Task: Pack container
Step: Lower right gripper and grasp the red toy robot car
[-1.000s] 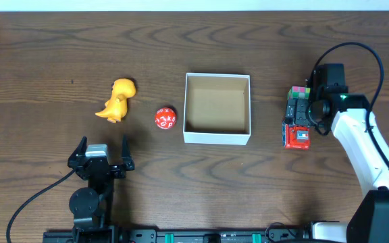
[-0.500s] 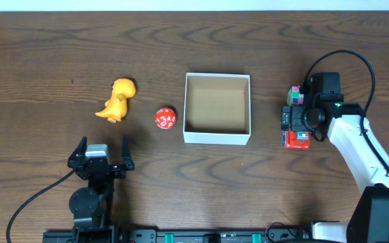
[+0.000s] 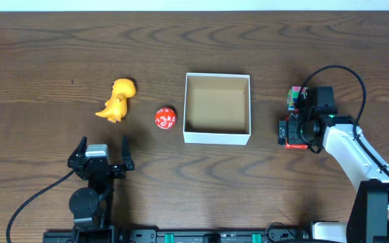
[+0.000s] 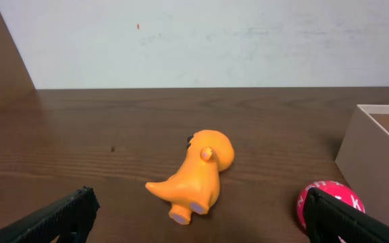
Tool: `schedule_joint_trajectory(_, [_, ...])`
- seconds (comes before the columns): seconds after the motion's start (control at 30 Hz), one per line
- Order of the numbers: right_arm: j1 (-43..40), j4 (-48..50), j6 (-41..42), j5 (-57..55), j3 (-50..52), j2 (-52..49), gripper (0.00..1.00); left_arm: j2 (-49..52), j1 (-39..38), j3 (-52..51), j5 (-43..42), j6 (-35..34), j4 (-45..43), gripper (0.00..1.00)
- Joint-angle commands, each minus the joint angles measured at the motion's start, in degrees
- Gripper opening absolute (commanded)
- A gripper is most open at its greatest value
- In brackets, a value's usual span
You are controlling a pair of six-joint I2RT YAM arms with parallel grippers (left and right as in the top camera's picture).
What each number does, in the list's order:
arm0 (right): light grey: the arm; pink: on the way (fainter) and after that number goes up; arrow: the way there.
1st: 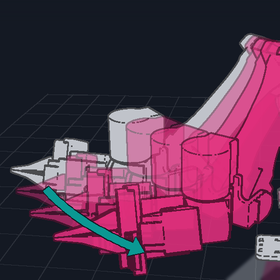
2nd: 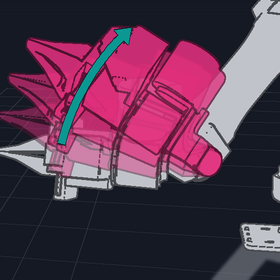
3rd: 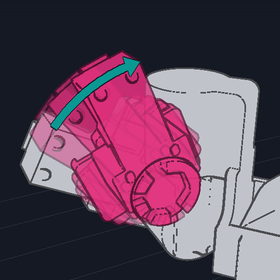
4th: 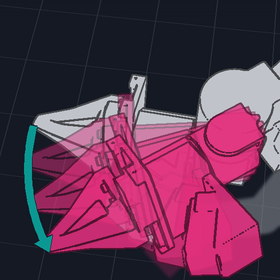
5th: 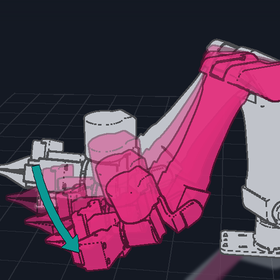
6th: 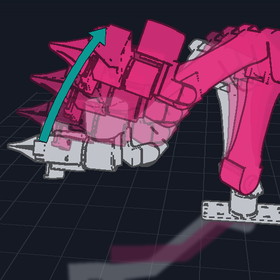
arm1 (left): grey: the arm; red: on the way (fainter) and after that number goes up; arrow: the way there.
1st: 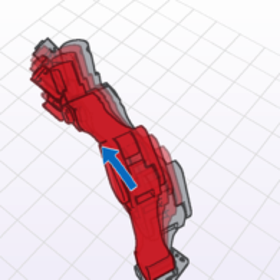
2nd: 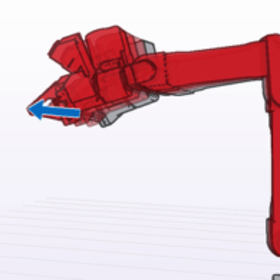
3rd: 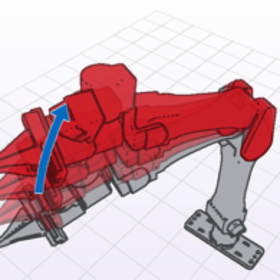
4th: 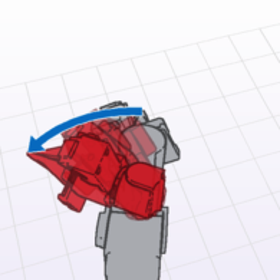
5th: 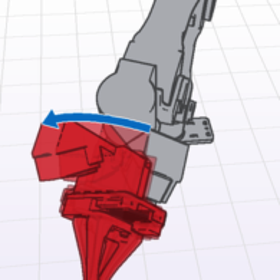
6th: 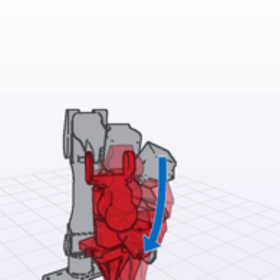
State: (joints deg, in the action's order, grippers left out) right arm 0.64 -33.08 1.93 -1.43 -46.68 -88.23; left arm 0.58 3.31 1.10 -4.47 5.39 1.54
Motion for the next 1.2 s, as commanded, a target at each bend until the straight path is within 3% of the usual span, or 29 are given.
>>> schedule_joint_trajectory(0.0, [-0.3,0.8,-0.7,-0.2,0.4,-0.3,0.93,-0.3,-0.1,-0.9,-0.7,0.0,2.1,0.98])
schedule_joint_trajectory(0.17, [-0.3,2.9,-0.7,-0.3,0.4,-0.3,0.75,-0.3,-0.1,-0.9,-0.7,0.0,2.1,0.98])
schedule_joint_trajectory(0.53, [-0.3,3.5,-0.7,-0.2,0.1,-0.3,0.58,-0.3,-0.1,-0.9,-0.7,0.0,2.1,0.98])
schedule_joint_trajectory(0.83, [-0.2,4.2,-0.7,0.4,-1.5,-0.2,0.57,-0.3,-0.1,-0.9,-0.7,0.0,2.1,0.98])
schedule_joint_trajectory(1.17, [-0.2,3.5,-0.7,0.5,-11.4,-0.2,0.39,-0.3,-0.1,-0.9,-0.7,0.0,2.1,0.98])
